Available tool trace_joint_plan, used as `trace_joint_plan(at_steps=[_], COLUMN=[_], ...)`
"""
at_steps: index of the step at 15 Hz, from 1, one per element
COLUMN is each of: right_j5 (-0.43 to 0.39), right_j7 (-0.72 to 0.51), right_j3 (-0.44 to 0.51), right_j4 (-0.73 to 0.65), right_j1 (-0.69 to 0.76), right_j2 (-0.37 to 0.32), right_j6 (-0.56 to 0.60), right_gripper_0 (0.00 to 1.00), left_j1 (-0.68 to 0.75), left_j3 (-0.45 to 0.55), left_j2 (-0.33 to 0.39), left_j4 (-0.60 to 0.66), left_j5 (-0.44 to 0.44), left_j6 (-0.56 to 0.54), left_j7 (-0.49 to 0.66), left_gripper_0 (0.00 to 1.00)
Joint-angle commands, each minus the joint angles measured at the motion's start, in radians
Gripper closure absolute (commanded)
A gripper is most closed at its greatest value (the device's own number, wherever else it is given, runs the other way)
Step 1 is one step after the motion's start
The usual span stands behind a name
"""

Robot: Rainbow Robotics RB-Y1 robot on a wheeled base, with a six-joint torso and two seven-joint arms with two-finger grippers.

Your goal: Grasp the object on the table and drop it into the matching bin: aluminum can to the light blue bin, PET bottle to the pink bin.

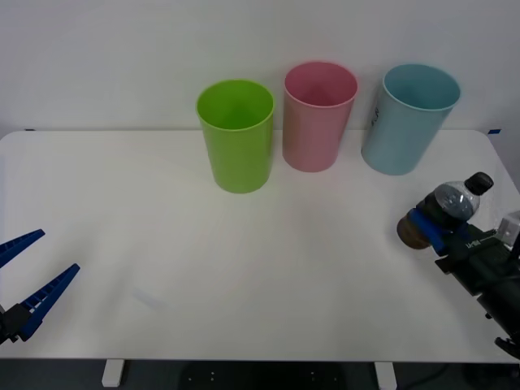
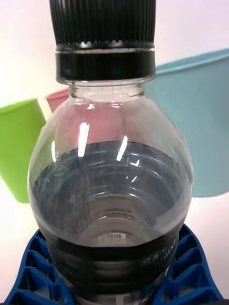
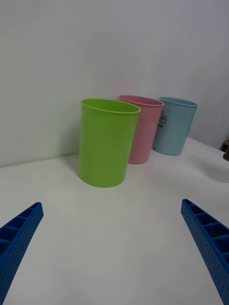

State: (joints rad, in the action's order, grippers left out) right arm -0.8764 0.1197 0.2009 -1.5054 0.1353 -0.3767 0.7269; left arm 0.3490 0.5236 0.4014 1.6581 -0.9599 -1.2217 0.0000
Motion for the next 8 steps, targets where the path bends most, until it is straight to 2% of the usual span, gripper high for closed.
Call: trace_joint_plan(at_steps=[1,8], right_j5=[-0.027,-0.052], right_j7=[-0.11,-0.316], right_j3=[0.0,-0.015], right_j4=[-0.084,-0.259], right_j1=[0.007,-0.028], right_j2=[-0.001,-0.057], right_j6=[0.0,-0.021], right_gripper_0=[1.0,1.0], left_j1=[0.0,0.0], left_j3=[0.0,0.0], left_j2=[0.0,0.0], left_j4=[0.0,0.0], left_j5=[0.0,0.0], left_j6=[0.0,0.0], left_j7=[0.0,0.0], left_gripper_0=[0.0,0.0])
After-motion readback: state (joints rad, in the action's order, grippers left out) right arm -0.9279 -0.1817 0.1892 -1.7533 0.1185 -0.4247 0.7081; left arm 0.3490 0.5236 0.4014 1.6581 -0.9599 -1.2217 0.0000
